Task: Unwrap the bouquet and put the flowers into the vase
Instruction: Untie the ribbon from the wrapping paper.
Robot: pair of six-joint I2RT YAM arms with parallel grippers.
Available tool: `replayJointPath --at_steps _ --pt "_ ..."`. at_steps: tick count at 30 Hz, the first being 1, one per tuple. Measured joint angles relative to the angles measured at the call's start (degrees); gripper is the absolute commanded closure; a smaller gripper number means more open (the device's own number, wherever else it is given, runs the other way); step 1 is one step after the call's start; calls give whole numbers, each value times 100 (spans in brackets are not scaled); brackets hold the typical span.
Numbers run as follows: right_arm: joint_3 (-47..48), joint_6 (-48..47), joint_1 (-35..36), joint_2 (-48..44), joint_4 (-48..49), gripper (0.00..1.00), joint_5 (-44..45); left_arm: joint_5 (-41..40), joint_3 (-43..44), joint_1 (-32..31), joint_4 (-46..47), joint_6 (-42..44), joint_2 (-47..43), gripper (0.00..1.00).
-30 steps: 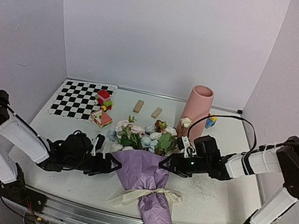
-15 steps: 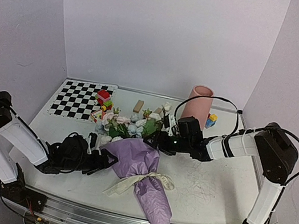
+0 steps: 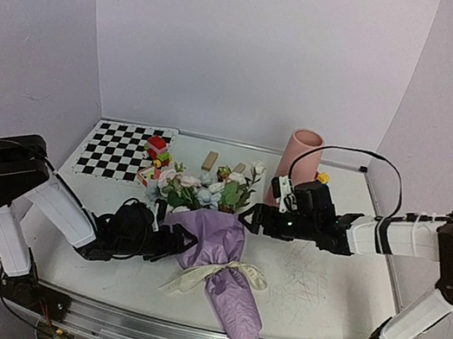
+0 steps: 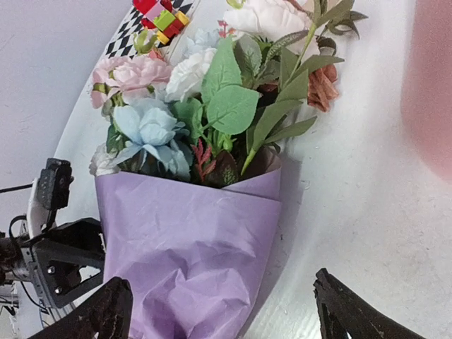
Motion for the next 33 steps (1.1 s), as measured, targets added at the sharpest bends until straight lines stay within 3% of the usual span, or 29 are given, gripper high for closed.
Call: replayJointPath --at_steps 9,14,24,28,33 --pt "-636 -355 0 -1158 -770 12 98 35 1070 -11 119 267 932 16" --pt "-716 -538 0 -1545 -1240 14 -1 23 1169 -10 167 518 915 14" --pt "-1109 -481 355 -2329 -1882 13 -132 446 -184 -22 -295 982 -955 12" --pt "-1438 -317 721 -2389 -1970 21 -119 757 -289 -73 -521 1114 -1383 18" --pt "-1687 -88 1109 -2316 -1932 42 -115 1082 -283 -363 -933 1359 -1421 24"
